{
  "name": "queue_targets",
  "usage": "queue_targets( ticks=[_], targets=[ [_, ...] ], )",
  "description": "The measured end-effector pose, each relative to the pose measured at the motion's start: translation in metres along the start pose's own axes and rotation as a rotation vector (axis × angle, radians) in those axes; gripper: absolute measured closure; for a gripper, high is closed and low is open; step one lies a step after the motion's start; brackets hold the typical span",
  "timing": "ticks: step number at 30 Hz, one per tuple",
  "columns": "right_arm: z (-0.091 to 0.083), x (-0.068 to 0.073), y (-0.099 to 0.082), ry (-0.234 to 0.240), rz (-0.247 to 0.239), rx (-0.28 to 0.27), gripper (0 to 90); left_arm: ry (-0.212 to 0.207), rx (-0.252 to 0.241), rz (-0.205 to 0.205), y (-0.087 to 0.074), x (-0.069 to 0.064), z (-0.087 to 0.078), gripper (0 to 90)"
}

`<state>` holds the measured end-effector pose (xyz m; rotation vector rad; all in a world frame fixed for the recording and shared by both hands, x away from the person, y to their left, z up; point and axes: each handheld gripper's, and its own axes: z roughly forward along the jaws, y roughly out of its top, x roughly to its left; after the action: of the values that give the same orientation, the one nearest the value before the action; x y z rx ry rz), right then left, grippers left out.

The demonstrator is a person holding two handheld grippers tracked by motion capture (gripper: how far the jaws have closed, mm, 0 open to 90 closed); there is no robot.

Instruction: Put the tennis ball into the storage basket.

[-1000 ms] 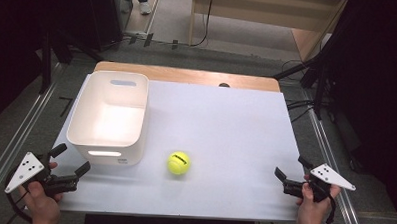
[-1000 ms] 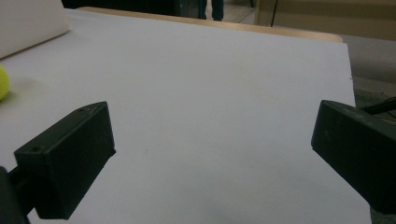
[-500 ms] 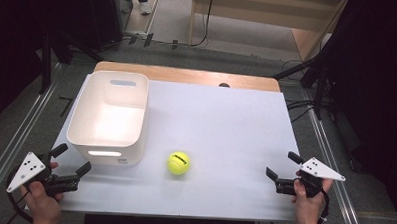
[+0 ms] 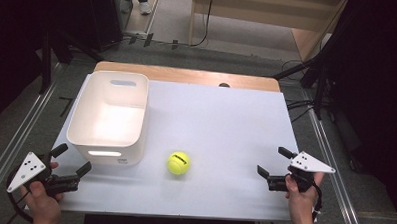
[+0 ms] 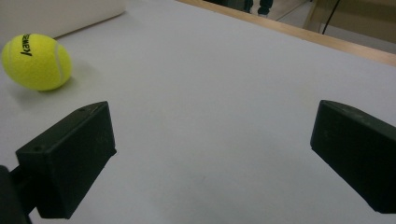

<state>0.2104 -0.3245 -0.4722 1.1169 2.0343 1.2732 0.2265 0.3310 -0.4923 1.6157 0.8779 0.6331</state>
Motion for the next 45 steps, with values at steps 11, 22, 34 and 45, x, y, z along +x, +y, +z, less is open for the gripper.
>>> queue_targets(
  ticks=[11, 22, 34, 45],
  targets=[
    [0.013, 0.01, 0.014, 0.043, -0.042, 0.008, 3.6, -0.001, 0.002, 0.0, 0.0, 0.0, 0.0, 0.0],
    [0.025, 0.021, 0.025, 0.095, -0.076, 0.016, 3.7, -0.002, 0.001, -0.001, 0.0, 0.0, 0.0, 0.0],
    [0.04, 0.032, 0.035, 0.141, -0.085, 0.042, 0.0, -0.005, -0.001, 0.0, 0.0, 0.0, 0.0, 0.0],
    [0.051, 0.041, 0.04, 0.173, -0.113, 0.064, 0.0, -0.007, -0.002, 0.001, 0.0, 0.0, 0.0, 0.0]
  ],
)
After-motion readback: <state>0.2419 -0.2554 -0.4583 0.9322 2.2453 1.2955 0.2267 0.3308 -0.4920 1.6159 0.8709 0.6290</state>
